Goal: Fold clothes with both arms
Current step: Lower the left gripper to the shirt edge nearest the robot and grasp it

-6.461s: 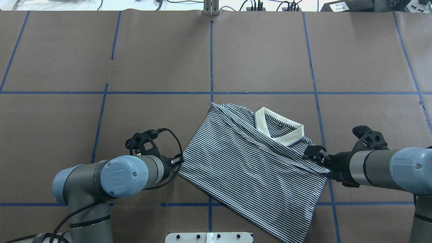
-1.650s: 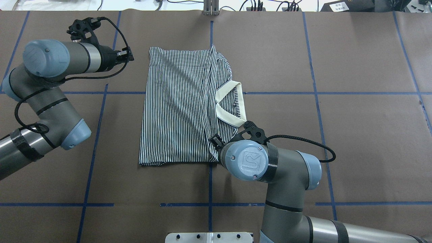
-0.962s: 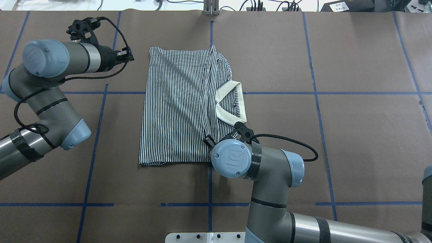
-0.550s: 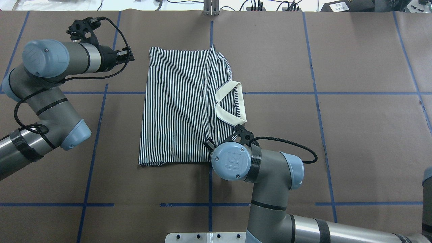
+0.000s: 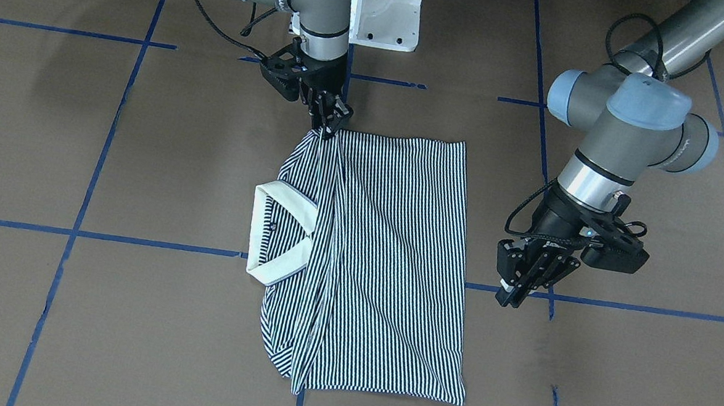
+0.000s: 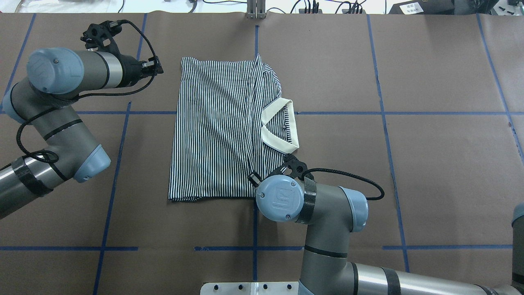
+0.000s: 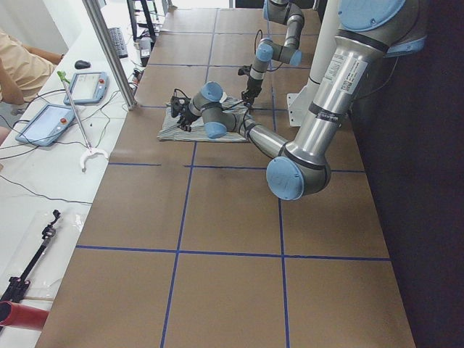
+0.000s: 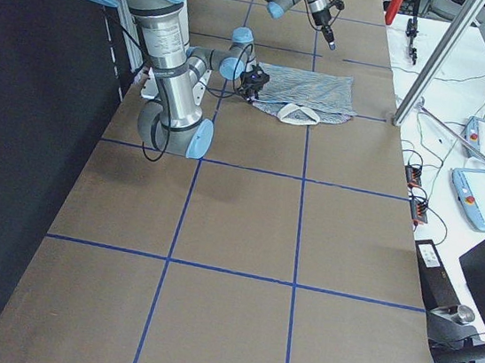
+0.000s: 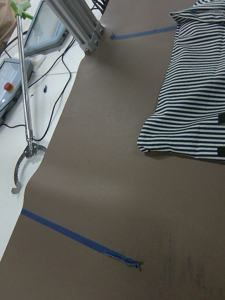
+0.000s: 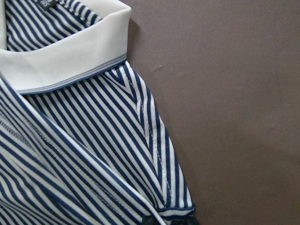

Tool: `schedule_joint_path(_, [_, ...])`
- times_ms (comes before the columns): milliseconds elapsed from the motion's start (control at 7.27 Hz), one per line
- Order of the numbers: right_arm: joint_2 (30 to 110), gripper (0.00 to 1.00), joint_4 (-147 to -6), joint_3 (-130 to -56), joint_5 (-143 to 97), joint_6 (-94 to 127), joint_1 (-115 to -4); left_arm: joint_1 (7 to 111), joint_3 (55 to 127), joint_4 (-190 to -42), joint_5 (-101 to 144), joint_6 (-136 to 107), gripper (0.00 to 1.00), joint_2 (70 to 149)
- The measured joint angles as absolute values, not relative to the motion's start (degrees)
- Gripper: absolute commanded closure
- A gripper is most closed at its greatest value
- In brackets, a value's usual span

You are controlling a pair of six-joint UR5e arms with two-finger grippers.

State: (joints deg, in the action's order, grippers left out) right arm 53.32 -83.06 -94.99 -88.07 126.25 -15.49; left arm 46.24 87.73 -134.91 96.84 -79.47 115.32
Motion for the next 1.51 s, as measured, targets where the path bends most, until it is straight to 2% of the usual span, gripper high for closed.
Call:
schedule_joint_path(550, [53.31, 1.0, -83.03, -96.15, -89.72, 125.96, -15.82, 45.11, 88.03, -134.61, 96.66, -81.68, 0.71, 114.95])
schedule_joint_path(825, [55.29, 1.0, -83.41, -99.29, -90.97, 125.89, -16.14, 42.36, 90.94, -133.92, 96.33, -86.35, 0.7, 112.95])
schedule_joint_path(1237, [58.65, 1.0, -83.49, -103.49, -91.82, 125.86, -16.04, 27.56, 109.57, -120.85, 91.23, -100.76, 0.61, 104.7])
schedule_joint_path(1512, [58.89, 1.0, -83.44, -103.58, -91.9, 125.78, -16.02, 18.76, 114.34, -115.34, 87.56, -108.83, 0.58, 102.39])
